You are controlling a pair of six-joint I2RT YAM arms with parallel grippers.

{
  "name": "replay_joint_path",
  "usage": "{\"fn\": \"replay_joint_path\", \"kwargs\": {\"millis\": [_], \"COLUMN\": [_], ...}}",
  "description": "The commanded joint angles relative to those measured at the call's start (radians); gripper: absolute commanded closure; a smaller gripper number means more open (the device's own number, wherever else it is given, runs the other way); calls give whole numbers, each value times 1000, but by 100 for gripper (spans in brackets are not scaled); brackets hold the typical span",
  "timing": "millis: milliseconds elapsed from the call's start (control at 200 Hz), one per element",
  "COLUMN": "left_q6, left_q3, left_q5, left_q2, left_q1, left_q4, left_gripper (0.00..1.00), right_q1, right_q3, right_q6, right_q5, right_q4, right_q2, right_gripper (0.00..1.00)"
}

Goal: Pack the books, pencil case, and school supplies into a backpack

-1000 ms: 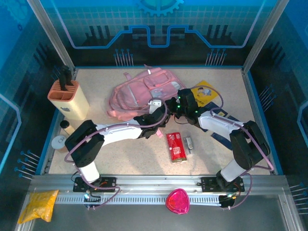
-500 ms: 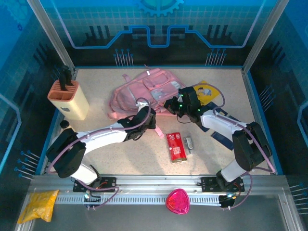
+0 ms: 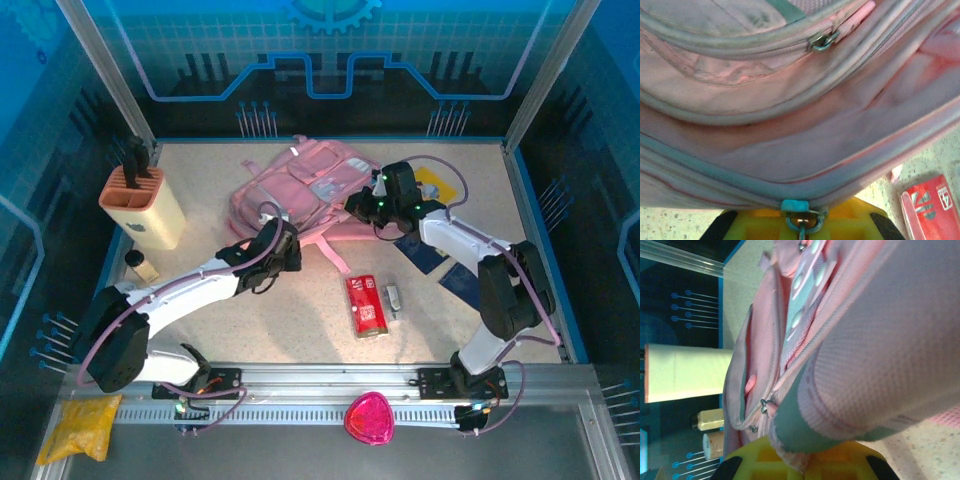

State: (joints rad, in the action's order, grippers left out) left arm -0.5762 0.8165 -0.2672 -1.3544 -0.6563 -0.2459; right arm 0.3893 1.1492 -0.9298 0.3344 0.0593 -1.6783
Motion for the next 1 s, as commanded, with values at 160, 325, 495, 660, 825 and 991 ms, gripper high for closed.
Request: {"fn": "replay_joint_path", "kwargs": {"millis": [160,325,495,660,825,991], "left_q6": [-56,-94,-111,-111,-135,-132], "left_q3": [94,157,161,152,135,113], "left_q5": [155,144,137,161,175,195], "left_q2": [-7,-90,-113,-117,-117,-112], "left_q1": [-62,-69,-69,-69,-71,-78], "left_q4": [-83,-82,-49,-15,10,52], "left_gripper": [100,100,100,100,100,100], "right_q1": [-77,-89,-95,-68,-9,65], "right_q3": [208,210,75,-105,-264,-379], "right_q6": [135,149,174,116,-50,-263], "right_q5": [26,81,95,172,242,201], "right_q4": [35,48,39,-46,-275,-452], "right_q2": [-171,-191,-71,26,63,59], "right_gripper": [91,72,47,31,22,20]}}
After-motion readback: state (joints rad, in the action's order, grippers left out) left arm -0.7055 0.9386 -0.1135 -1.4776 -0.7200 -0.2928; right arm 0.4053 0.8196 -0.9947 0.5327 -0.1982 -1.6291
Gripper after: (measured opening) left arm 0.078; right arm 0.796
